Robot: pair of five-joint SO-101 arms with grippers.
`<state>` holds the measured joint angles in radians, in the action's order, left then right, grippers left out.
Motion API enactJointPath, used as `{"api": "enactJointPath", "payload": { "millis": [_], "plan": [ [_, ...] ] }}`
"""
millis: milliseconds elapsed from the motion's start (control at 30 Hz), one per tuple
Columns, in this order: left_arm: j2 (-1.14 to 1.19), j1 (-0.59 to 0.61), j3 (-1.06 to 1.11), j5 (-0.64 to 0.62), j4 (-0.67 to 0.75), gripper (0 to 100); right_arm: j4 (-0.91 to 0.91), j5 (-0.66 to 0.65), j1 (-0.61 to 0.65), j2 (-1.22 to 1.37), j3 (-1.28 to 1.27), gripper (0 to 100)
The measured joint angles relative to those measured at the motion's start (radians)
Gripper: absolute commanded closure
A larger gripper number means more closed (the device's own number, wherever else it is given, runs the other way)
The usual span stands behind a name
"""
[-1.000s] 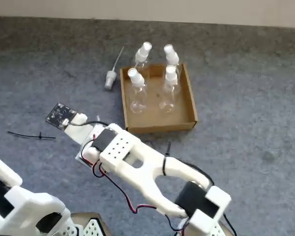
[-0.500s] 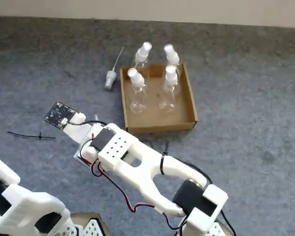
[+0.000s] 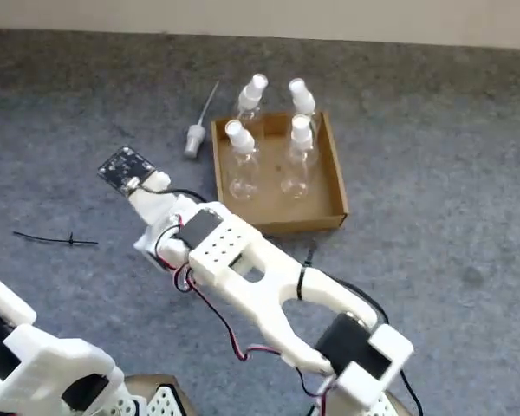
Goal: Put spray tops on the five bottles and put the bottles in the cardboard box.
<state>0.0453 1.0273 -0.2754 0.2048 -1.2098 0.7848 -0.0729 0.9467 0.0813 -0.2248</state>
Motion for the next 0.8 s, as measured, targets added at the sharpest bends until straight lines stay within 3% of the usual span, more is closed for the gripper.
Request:
{"api": "enactJointPath", "payload": {
  "millis": [200,367,533,633,800],
  "plan": [
    [0.0,0.0,0.0,0.0,0.0,69,-0.006,0.0,-0.02,0.114,0.0,76.9],
    [0.0,0.0,0.0,0.0,0.0,69,-0.006,0.008,-0.018,0.169,0.002,99.8],
    [0.0,0.0,0.0,0.0,0.0,69,-0.005,0.008,-0.025,0.16,0.002,99.5],
    [0.0,0.0,0.0,0.0,0.0,69,0.071,0.008,-0.005,0.104,0.0,99.5],
    [0.0,-0.008,0.0,0.0,0.0,69,0.354,0.008,0.069,-0.137,0.0,99.5]
  ]
}}
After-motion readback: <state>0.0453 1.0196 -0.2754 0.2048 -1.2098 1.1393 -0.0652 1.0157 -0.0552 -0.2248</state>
